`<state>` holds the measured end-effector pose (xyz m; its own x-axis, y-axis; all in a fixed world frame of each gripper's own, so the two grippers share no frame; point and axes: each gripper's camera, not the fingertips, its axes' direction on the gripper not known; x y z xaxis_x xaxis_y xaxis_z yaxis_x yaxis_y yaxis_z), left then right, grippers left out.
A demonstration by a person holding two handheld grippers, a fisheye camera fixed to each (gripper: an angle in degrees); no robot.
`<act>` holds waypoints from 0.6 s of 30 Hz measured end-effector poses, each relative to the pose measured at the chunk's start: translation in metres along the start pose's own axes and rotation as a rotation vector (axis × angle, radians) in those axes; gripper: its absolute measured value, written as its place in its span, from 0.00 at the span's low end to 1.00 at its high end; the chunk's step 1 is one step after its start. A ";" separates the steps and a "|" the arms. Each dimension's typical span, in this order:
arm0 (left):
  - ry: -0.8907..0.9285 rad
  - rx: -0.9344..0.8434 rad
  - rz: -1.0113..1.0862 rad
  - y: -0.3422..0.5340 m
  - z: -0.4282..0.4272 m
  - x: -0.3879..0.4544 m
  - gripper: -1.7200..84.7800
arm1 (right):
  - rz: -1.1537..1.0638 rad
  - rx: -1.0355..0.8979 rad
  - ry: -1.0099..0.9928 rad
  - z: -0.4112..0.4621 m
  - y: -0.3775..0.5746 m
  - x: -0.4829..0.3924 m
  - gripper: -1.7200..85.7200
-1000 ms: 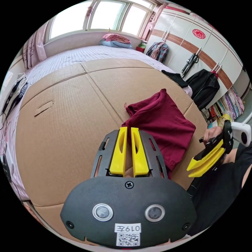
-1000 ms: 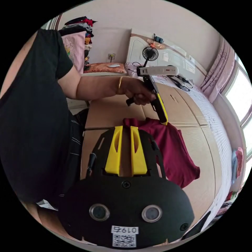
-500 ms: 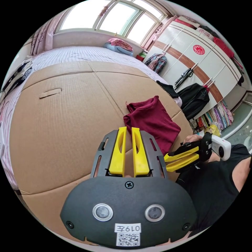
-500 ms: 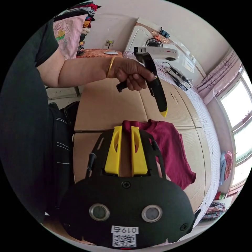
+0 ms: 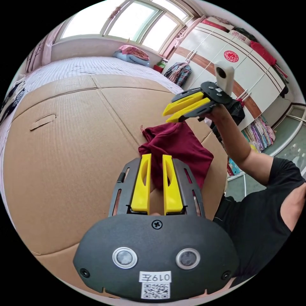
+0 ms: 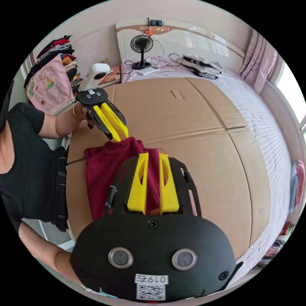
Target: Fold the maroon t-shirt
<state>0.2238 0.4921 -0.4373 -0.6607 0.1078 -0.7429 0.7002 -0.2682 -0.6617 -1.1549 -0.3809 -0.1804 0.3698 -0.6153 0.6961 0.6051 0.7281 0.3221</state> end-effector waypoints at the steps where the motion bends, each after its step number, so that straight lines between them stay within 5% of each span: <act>1: 0.007 0.003 0.003 0.001 -0.001 -0.001 0.04 | -0.012 -0.026 -0.051 0.007 -0.012 0.020 0.11; 8: 0.028 0.016 0.050 0.008 -0.008 0.000 0.04 | -0.021 -0.099 -0.304 0.043 -0.058 0.118 0.11; 18: 0.014 0.015 0.054 0.017 -0.006 0.002 0.04 | -0.058 -0.177 -0.379 0.067 -0.091 0.176 0.09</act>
<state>0.2362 0.4932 -0.4504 -0.6182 0.1063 -0.7788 0.7306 -0.2879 -0.6192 -1.1920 -0.5351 -0.0436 0.0661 -0.4754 0.8773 0.7414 0.6118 0.2757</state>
